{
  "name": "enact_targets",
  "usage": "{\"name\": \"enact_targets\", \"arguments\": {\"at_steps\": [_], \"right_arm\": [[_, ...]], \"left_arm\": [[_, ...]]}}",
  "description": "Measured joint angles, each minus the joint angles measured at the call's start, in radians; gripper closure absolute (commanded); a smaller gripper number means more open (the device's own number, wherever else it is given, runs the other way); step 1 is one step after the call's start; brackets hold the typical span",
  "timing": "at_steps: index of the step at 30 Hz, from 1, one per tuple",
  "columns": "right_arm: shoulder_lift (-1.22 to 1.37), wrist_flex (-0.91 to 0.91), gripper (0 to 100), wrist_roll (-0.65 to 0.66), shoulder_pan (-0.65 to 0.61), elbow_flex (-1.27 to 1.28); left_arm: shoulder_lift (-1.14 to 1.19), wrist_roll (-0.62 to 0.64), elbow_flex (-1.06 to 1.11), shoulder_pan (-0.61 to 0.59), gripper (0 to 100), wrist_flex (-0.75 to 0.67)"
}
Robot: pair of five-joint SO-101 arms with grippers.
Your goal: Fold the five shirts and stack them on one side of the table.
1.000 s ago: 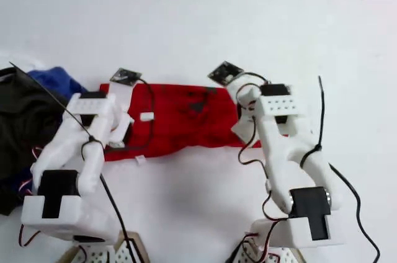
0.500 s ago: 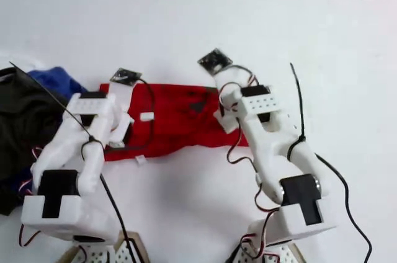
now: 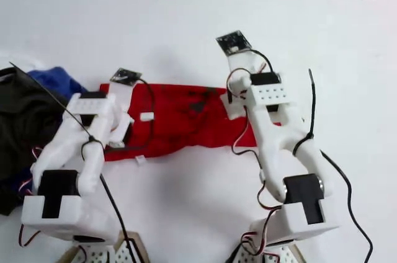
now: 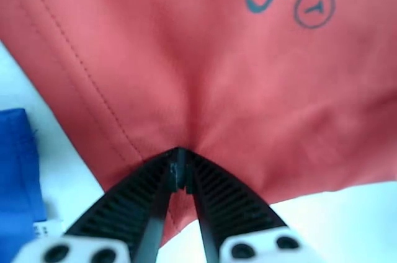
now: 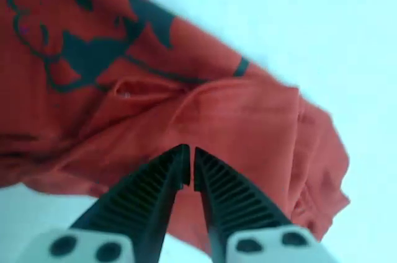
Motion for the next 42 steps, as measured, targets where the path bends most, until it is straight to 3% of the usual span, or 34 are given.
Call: {"name": "enact_targets", "arguments": {"at_steps": [8, 17, 22, 27, 36, 42], "right_arm": [[0.000, 0.091, 97.8, 0.071, -0.034, 0.000], [0.000, -0.052, 97.8, 0.049, -0.153, 0.000], [0.000, -0.089, 97.8, 0.046, -0.160, 0.000], [-0.028, -0.060, 97.8, 0.046, -0.086, 0.000], [-0.164, 0.129, 97.8, 0.055, 0.192, 0.002], [-0.152, 0.087, 97.8, 0.138, 0.216, 0.143]], "left_arm": [[0.000, 0.000, 0.000, 0.000, 97, 0.000], [0.000, 0.000, 0.000, 0.000, 97, 0.000], [0.000, 0.000, 0.000, 0.000, 97, 0.000], [0.000, 0.000, 0.000, 0.000, 97, 0.000], [0.000, 0.000, 0.000, 0.000, 97, 0.000], [0.000, 0.000, 0.000, 0.000, 97, 0.000]]}}
